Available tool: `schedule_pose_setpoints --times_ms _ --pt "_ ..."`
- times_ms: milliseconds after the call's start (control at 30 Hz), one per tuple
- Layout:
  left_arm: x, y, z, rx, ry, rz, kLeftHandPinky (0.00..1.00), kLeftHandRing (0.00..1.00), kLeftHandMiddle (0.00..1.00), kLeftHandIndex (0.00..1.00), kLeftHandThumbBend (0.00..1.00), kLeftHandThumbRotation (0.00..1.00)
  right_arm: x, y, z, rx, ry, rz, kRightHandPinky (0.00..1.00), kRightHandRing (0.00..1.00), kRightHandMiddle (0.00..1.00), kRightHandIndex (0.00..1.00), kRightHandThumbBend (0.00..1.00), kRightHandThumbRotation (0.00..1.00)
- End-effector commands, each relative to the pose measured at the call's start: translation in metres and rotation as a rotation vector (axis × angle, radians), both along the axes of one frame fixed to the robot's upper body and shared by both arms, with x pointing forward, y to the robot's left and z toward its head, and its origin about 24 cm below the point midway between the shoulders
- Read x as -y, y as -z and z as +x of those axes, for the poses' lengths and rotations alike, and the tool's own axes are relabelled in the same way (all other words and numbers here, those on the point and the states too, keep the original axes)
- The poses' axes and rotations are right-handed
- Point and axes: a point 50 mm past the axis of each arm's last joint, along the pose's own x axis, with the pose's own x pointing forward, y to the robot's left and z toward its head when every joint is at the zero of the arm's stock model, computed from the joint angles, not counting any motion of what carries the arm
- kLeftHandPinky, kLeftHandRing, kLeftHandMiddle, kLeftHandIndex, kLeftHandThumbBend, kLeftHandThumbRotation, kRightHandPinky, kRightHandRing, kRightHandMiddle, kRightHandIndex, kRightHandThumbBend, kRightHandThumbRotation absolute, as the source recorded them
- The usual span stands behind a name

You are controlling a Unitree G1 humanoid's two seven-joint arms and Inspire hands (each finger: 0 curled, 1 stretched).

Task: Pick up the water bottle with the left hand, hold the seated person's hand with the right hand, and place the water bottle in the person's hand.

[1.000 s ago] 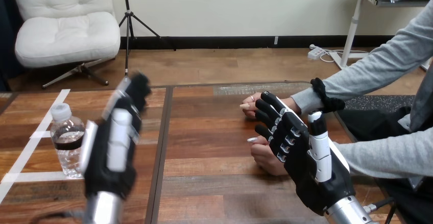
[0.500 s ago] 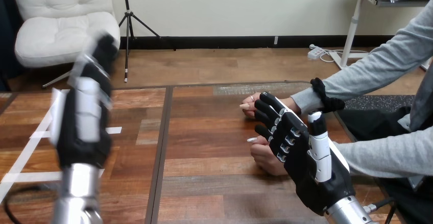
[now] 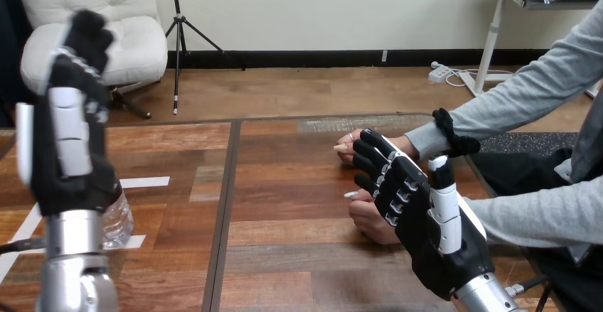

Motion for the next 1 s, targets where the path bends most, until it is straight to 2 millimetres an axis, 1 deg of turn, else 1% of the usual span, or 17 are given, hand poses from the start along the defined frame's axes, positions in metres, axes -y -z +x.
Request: schedule_pose_setpoints --times_ms 0,233,500,967 --pt "-0.007 -0.01 0.007 0.046 -0.018 0.007 0.97 0.92 0.9 0.87 0.79 0.88 -0.004 -0.02 0.008 0.094 -0.021 0.004 1.0 0.98 0.95 0.93 0.85 1.0" --pt "-0.016 -0.009 0.005 0.036 -0.066 0.027 0.99 0.94 0.91 0.88 0.82 0.89 -0.004 -0.02 0.008 0.091 -0.022 0.008 1.0 0.98 0.96 0.93 0.85 1.0" --pt "-0.026 -0.008 0.003 0.039 -0.1 0.03 1.0 0.95 0.92 0.88 0.83 0.89 -0.004 -0.02 0.007 0.093 -0.026 0.01 1.0 0.98 0.95 0.93 0.85 1.0" --pt "-0.041 -0.003 0.0 0.017 -0.164 0.051 1.0 0.96 0.92 0.9 0.76 0.92 -0.005 -0.02 0.007 0.095 -0.027 0.004 1.0 0.97 0.95 0.92 0.85 1.0"
